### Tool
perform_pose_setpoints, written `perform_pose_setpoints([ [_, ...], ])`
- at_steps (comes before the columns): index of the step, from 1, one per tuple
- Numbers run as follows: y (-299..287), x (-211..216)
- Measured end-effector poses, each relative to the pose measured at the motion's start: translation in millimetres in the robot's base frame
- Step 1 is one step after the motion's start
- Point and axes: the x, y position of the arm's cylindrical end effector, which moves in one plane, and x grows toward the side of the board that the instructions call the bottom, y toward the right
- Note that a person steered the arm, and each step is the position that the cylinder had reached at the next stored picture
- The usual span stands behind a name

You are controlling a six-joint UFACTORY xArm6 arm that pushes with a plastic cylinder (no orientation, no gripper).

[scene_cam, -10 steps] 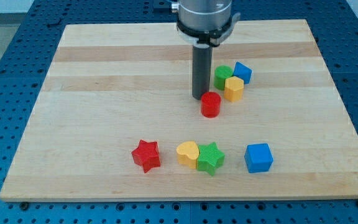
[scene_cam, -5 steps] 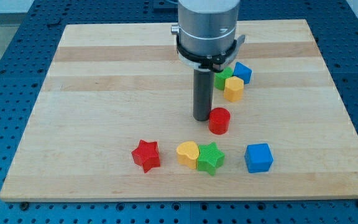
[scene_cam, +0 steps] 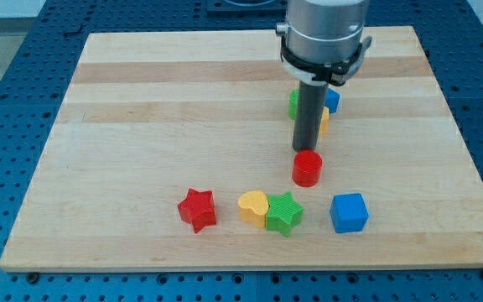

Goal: Slide red circle towards green star

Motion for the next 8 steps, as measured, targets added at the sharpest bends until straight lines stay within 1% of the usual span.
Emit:
perform_pose_setpoints([
  [1, 0.0, 26.3],
  [2, 0.0, 40.1],
  [6, 0.0, 54.8],
  [8, 0.0, 75.6],
])
